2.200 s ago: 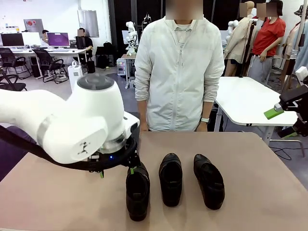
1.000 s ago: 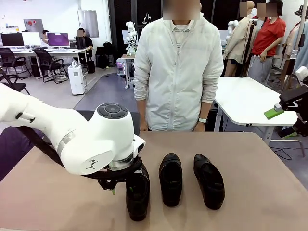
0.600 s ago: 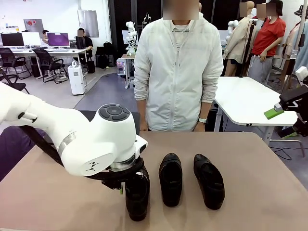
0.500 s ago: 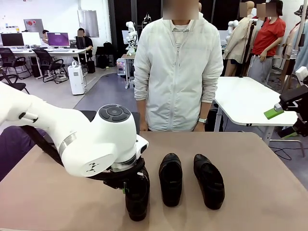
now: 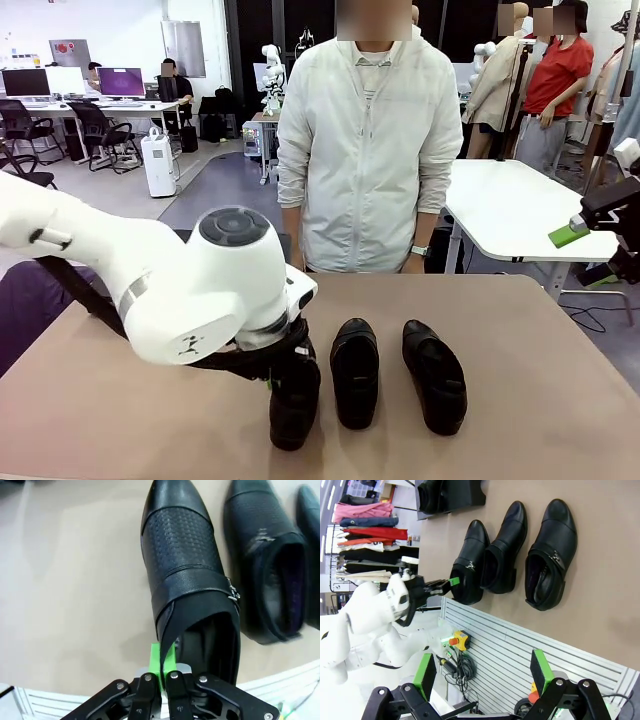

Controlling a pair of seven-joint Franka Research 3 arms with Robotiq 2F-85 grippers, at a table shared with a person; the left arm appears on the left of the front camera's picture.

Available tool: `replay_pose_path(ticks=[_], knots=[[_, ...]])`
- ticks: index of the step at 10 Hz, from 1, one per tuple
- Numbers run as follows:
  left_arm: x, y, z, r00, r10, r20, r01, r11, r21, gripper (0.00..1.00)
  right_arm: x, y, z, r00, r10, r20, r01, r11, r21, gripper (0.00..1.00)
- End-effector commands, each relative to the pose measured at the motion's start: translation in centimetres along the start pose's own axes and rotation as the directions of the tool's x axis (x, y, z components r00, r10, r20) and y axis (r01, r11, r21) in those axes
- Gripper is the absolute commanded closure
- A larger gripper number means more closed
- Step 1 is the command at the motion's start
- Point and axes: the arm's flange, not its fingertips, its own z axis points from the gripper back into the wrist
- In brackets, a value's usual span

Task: Organize the shoes by placing them on the stand.
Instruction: Place the Shoe from the middle of the table onto the Shoes Stand.

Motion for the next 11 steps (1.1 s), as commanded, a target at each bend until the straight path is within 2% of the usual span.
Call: replay_pose_path(ticks=[1,3,4,5,6,7,11], knots=[[-0.5,2.3,8.4,0.993,-0.103,0.064,0.109,0.990,-0.091,1.00,0.2,0.0,0.4,1.000,0.018,-0.006,-0.018,1.000,0.004,0.00],[-0.9,4.9,13.5,0.962,-0.092,0.259,0.129,0.983,-0.128,1.00,0.2,0.0,0.4,1.000,0.018,-0.006,-0.018,1.000,0.004,0.00],[-0.5,6.6,13.9,0.911,-0.147,0.386,0.198,0.976,-0.095,1.00,0.2,0.0,0.4,1.000,0.018,-0.006,-0.018,1.000,0.004,0.00],[-0.4,7.5,13.7,0.874,-0.207,0.439,0.268,0.960,-0.081,1.00,0.2,0.0,0.4,1.000,0.018,-0.006,-0.018,1.000,0.004,0.00],[0.0,7.9,13.3,0.886,-0.153,0.437,0.196,0.979,-0.055,1.00,0.2,0.0,0.4,1.000,0.018,-0.006,-0.018,1.000,0.004,0.00],[-0.6,5.3,15.7,0.921,-0.161,0.355,0.205,0.975,-0.088,1.00,0.2,0.0,0.4,1.000,0.018,-0.006,-0.018,1.000,0.004,0.00],[-0.6,5.3,15.7,0.921,-0.161,0.355,0.205,0.975,-0.088,1.00,0.2,0.0,0.4,1.000,0.018,-0.006,-0.018,1.000,0.004,0.00]])
